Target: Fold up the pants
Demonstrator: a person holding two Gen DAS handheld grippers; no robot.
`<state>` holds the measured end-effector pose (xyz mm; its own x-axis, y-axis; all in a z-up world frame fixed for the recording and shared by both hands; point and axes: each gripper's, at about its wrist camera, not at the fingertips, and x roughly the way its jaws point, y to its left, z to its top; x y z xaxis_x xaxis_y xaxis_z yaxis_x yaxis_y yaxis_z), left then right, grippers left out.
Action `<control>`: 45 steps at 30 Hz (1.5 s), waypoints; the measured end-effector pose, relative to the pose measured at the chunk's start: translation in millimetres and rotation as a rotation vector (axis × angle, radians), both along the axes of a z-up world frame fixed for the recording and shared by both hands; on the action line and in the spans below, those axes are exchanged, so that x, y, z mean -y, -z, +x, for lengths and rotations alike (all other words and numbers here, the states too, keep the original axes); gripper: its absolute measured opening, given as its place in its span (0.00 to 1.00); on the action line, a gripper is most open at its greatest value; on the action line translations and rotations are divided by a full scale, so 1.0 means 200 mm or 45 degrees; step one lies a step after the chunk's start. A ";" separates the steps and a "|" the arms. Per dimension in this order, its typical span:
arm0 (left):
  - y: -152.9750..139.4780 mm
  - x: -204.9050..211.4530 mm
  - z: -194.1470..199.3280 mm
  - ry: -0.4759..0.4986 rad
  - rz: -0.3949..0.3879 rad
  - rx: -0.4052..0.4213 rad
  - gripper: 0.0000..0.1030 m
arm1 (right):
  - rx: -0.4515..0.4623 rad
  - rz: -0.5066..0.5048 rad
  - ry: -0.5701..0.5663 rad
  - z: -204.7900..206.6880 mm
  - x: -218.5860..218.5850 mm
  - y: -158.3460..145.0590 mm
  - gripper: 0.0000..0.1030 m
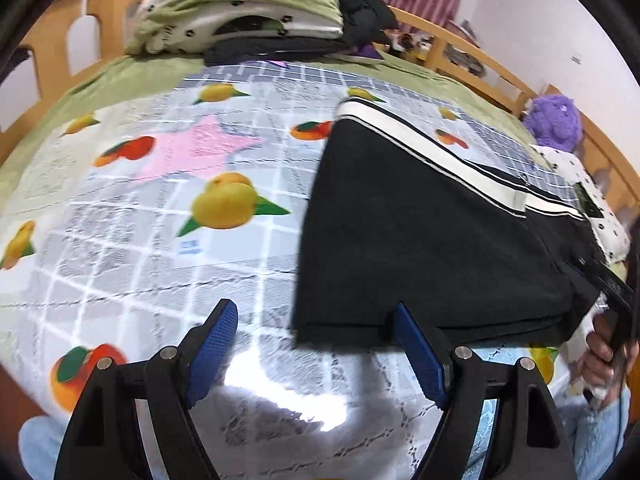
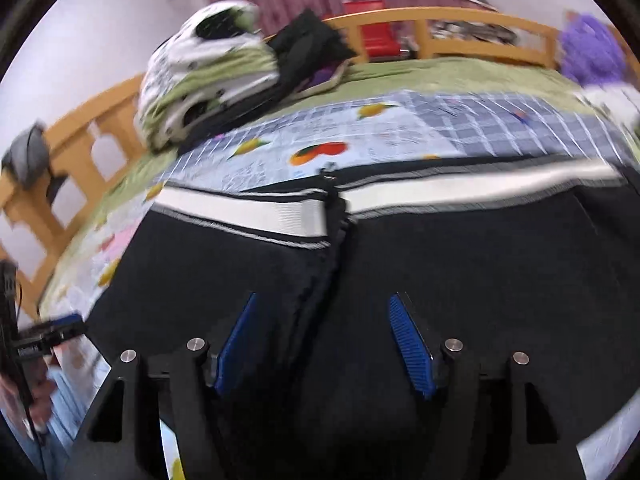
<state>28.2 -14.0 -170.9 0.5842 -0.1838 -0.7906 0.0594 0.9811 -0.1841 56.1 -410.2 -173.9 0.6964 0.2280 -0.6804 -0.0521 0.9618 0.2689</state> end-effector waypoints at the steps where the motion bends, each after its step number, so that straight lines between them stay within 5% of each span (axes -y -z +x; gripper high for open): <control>1: -0.01 0.00 0.00 -0.008 -0.003 -0.005 0.76 | 0.000 0.017 0.035 -0.04 0.02 0.00 0.65; 5: -0.05 -0.02 0.01 0.007 -0.054 -0.029 0.76 | -0.014 0.049 0.138 -0.23 0.10 0.03 0.65; 10: -0.19 0.00 0.00 0.011 0.013 0.011 0.76 | -0.013 -0.035 0.231 -0.41 0.13 -0.02 0.64; 18: -0.45 0.06 0.08 0.073 0.076 0.130 0.77 | -0.083 0.033 0.419 -0.50 0.29 -0.24 0.65; 22: -0.37 0.07 0.20 0.079 0.052 0.101 0.77 | 0.020 0.060 0.481 -0.52 0.36 -0.23 0.68; 34: -0.01 0.07 0.51 0.139 -0.141 0.004 0.75 | -0.153 0.129 0.651 -0.49 0.62 0.03 0.66; 40: 0.12 0.10 0.64 0.157 -0.215 -0.091 0.69 | -0.171 0.217 0.603 -0.42 0.65 0.10 0.66; 42: 0.12 0.12 0.66 0.184 -0.227 -0.098 0.66 | -0.163 0.234 0.584 -0.38 0.64 0.12 0.65; 45: 0.13 0.15 0.68 0.213 -0.209 -0.102 0.48 | -0.147 0.259 0.575 -0.31 0.62 0.14 0.56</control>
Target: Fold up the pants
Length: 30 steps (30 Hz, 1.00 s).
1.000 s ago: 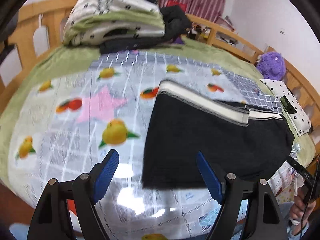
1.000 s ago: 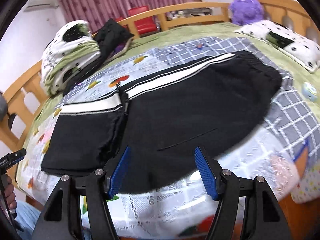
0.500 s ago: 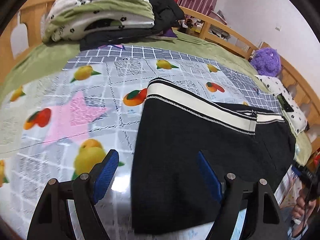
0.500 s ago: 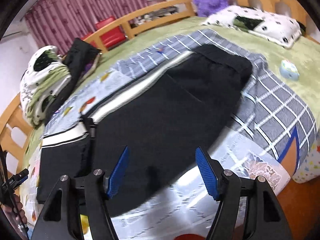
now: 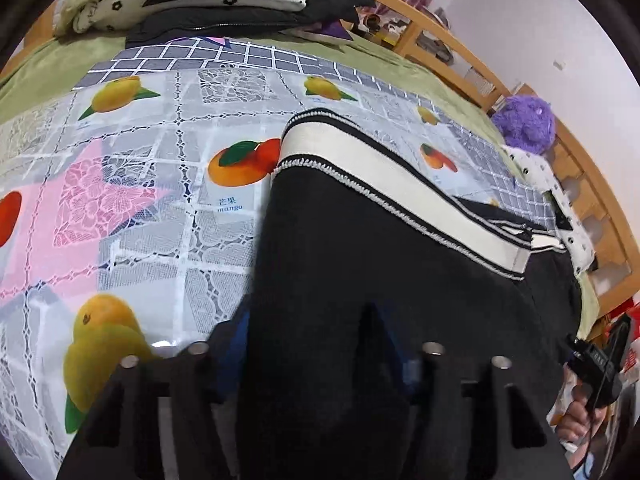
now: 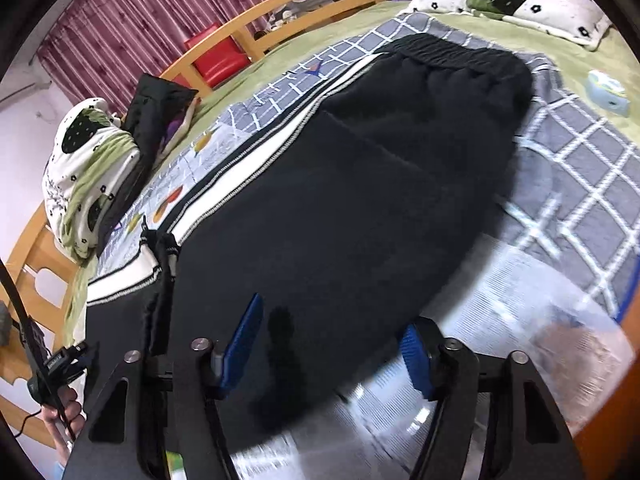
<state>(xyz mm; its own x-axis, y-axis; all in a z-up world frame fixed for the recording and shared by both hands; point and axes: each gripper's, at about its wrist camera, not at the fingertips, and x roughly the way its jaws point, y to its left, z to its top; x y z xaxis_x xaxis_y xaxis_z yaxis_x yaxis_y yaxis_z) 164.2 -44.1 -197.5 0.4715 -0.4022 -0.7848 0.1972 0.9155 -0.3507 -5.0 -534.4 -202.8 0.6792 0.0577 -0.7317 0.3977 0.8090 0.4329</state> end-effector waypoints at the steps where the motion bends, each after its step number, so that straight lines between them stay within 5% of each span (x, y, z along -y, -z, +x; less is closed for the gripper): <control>1: 0.00 0.00 0.00 0.000 0.005 0.001 0.40 | 0.000 -0.004 -0.004 0.02 -0.01 0.00 0.41; 4: -0.02 -0.01 0.01 0.023 -0.045 -0.001 0.13 | -0.024 -0.042 -0.003 0.09 -0.05 0.01 0.14; 10: -0.23 -0.10 -0.03 0.010 -0.101 0.094 0.10 | 0.084 -0.093 0.005 0.13 -0.14 -0.14 0.10; 14: -0.42 -0.35 -0.07 -0.056 -0.129 0.156 0.10 | 0.163 -0.038 -0.073 0.13 -0.28 -0.29 0.10; 18: -0.53 -0.65 -0.11 -0.189 0.029 0.161 0.10 | 0.196 0.007 -0.280 0.17 -0.61 -0.37 0.10; 22: -0.44 -0.85 -0.18 -0.291 0.211 0.134 0.10 | 0.119 0.021 -0.476 0.17 -0.96 -0.24 0.10; 27: -0.28 -0.97 -0.19 -0.398 0.241 0.064 0.23 | -0.113 -0.016 -0.537 0.16 -1.07 0.00 0.23; 30: -0.25 -0.97 -0.22 -0.449 0.261 0.072 0.60 | -0.068 0.050 -0.480 0.06 -0.95 -0.06 0.40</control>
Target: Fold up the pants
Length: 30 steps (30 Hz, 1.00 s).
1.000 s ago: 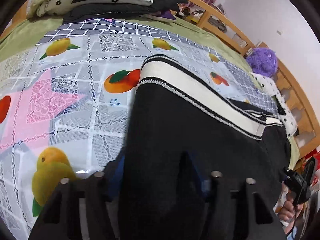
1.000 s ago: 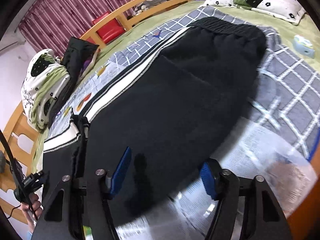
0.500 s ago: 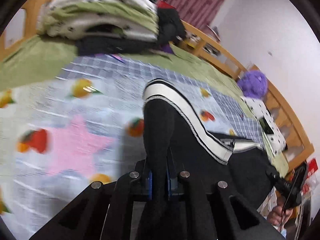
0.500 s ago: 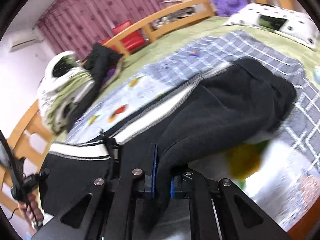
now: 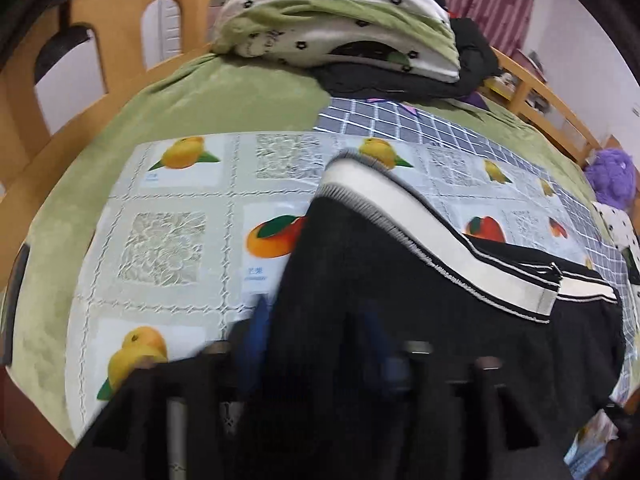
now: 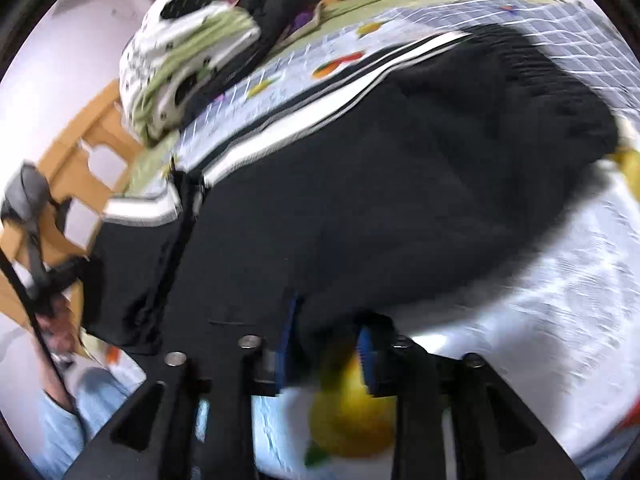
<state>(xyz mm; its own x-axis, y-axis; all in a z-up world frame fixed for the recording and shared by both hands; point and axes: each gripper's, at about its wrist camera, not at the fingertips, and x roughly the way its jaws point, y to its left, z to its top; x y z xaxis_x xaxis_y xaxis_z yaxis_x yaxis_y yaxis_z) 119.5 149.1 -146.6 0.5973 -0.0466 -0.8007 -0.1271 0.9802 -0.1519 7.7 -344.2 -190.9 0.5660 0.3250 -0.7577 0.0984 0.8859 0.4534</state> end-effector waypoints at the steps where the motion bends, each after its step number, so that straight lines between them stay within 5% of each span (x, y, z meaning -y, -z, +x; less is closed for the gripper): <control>1: 0.00 -0.02 -0.02 -0.007 -0.032 0.018 0.67 | 0.029 0.005 0.035 -0.03 0.05 -0.03 0.50; 5: 0.05 -0.04 -0.08 -0.025 -0.148 0.017 0.68 | 0.097 0.041 0.223 -0.08 0.28 -0.11 0.61; 11: 0.14 -0.07 -0.16 -0.086 -0.136 -0.029 0.69 | -0.044 0.112 0.409 0.14 0.47 0.06 0.61; 12: 0.16 -0.09 -0.16 -0.095 -0.151 -0.050 0.69 | -0.040 0.146 0.429 0.19 0.48 0.09 0.53; 13: 0.18 -0.10 -0.16 -0.110 -0.166 -0.077 0.69 | -0.028 0.115 0.448 0.22 0.48 0.09 0.28; 15: 0.21 -0.13 -0.15 -0.142 -0.202 -0.111 0.69 | 0.021 -0.093 0.392 0.30 0.43 0.00 0.15; 18: 0.21 -0.14 -0.15 -0.152 -0.207 -0.086 0.69 | 0.248 0.000 0.349 0.25 0.52 -0.18 0.15; 23: 0.21 -0.14 -0.15 -0.140 -0.180 -0.092 0.69 | -0.030 -0.188 0.315 0.32 0.53 0.04 0.31; 30: 0.21 -0.14 -0.23 -0.099 -0.245 -0.110 0.69 | 0.117 -0.401 0.299 0.11 0.43 -0.16 0.40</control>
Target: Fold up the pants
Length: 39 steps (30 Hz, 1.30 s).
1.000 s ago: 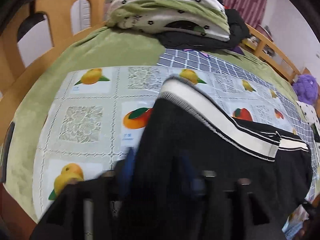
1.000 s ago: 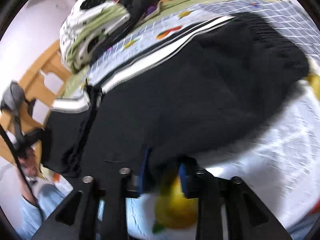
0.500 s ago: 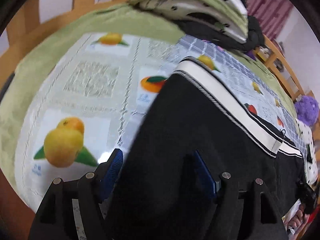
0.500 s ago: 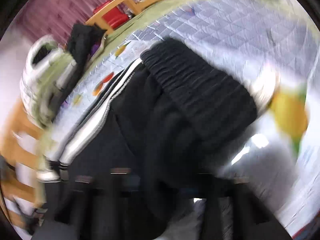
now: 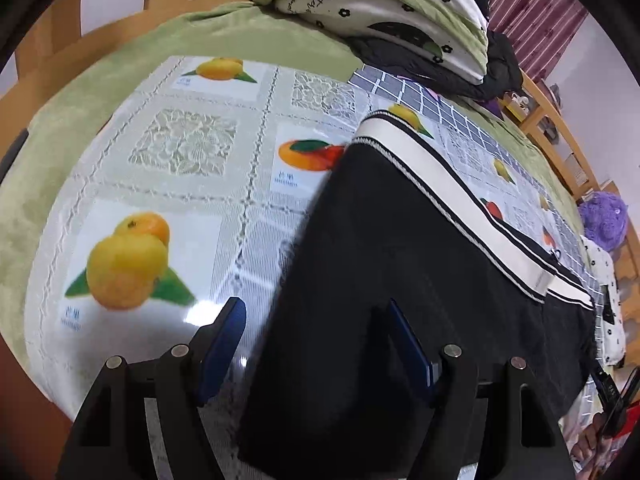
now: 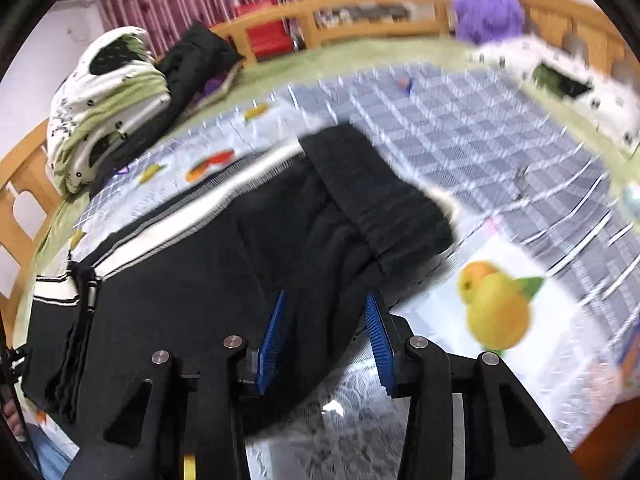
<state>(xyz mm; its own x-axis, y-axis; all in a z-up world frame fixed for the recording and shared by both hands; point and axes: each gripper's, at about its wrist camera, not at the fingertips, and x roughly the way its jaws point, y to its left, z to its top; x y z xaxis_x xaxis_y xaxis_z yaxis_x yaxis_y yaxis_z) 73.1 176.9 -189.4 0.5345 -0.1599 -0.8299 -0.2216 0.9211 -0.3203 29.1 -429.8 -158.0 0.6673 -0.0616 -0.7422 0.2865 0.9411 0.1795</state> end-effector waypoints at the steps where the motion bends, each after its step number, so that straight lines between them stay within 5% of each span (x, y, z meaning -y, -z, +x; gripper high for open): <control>1: 0.00 0.00 -0.02 -0.003 -0.002 -0.001 0.69 | 0.028 -0.002 -0.011 -0.03 -0.02 -0.03 0.40; 10: 0.07 -0.07 -0.30 -0.088 -0.229 0.073 0.70 | 0.139 0.003 -0.131 -0.07 -0.21 -0.13 0.44; 18: 0.10 -0.15 -0.30 -0.169 -0.415 0.122 0.73 | 0.141 0.107 -0.159 -0.05 -0.24 -0.08 0.44; 22: 0.08 -0.20 -0.29 -0.225 -0.383 0.167 0.73 | 0.147 0.135 -0.167 -0.07 -0.25 -0.08 0.44; 25: 0.11 -0.19 -0.26 -0.179 -0.444 0.158 0.72 | 0.145 0.144 -0.162 -0.09 -0.24 -0.07 0.44; 33: 0.10 -0.07 -0.31 -0.032 -0.365 0.128 0.71 | 0.137 0.126 -0.217 -0.10 -0.31 -0.07 0.44; 39: 0.14 -0.12 -0.34 -0.158 -0.481 0.156 0.72 | 0.148 0.108 -0.261 -0.11 -0.37 -0.07 0.44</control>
